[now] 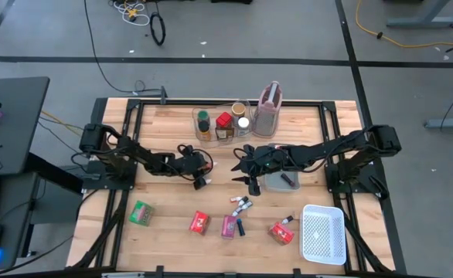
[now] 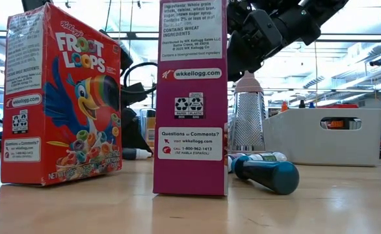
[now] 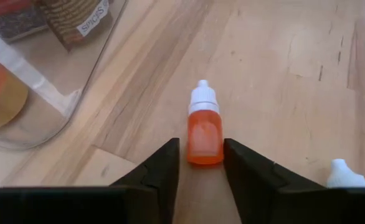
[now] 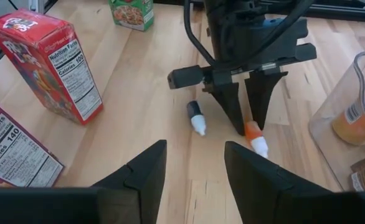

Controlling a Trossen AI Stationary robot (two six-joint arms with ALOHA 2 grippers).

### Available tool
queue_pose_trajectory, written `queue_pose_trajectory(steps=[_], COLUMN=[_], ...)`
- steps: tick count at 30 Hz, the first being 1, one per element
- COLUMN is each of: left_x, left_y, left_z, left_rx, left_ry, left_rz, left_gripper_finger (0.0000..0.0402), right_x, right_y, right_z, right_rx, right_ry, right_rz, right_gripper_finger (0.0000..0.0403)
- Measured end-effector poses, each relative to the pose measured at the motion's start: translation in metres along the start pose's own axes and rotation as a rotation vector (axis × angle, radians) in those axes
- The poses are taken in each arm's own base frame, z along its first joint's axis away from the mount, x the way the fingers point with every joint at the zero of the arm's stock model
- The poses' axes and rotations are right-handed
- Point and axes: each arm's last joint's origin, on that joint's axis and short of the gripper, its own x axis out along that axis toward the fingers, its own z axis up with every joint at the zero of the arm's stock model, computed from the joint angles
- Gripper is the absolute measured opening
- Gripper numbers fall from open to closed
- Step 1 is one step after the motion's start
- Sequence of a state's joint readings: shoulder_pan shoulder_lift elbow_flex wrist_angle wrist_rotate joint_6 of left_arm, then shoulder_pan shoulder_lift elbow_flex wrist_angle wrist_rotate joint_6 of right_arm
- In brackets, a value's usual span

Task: Pick & Place Kitchen Items
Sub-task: Put the small orange food coloring bottle into the gray bin

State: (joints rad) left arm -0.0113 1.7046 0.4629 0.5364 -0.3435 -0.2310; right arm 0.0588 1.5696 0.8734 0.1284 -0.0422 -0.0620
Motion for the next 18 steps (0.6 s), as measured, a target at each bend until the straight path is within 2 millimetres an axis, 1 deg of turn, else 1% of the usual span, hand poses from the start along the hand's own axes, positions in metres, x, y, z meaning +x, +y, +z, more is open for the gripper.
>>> queue_pose_trajectory(steps=[4, 7, 10, 14, 18], left_x=[0.0, 0.0, 0.0, -0.002, -0.006], left_y=[0.0, -0.001, -0.002, -0.004, -0.008], left_z=[0.001, 0.005, 0.009, 0.019, 0.033], left_rx=[-0.004, -0.018, -0.032, -0.008, 0.005], left_ry=[-0.011, -0.05, -0.093, -0.19, -0.324], left_rz=[0.001, -0.004, -0.014, -0.049, -0.132], left_gripper_finger=[0.0099, 0.0087, 0.0086, 0.0096, 0.0097], right_x=[0.0, 0.0, 0.0, 0.0, 0.0], right_y=[0.0, 0.0, -0.002, -0.004, -0.005], right_z=[0.001, 0.004, 0.006, 0.005, 0.005], right_rx=[-0.001, 0.009, 0.048, 0.051, 0.02], right_ry=[-0.012, -0.04, -0.059, -0.05, -0.048], right_rz=[-0.002, -0.007, -0.057, -0.135, -0.144], right_gripper_finger=[0.0171, 0.0171, 0.0171, 0.0171, 0.0171])
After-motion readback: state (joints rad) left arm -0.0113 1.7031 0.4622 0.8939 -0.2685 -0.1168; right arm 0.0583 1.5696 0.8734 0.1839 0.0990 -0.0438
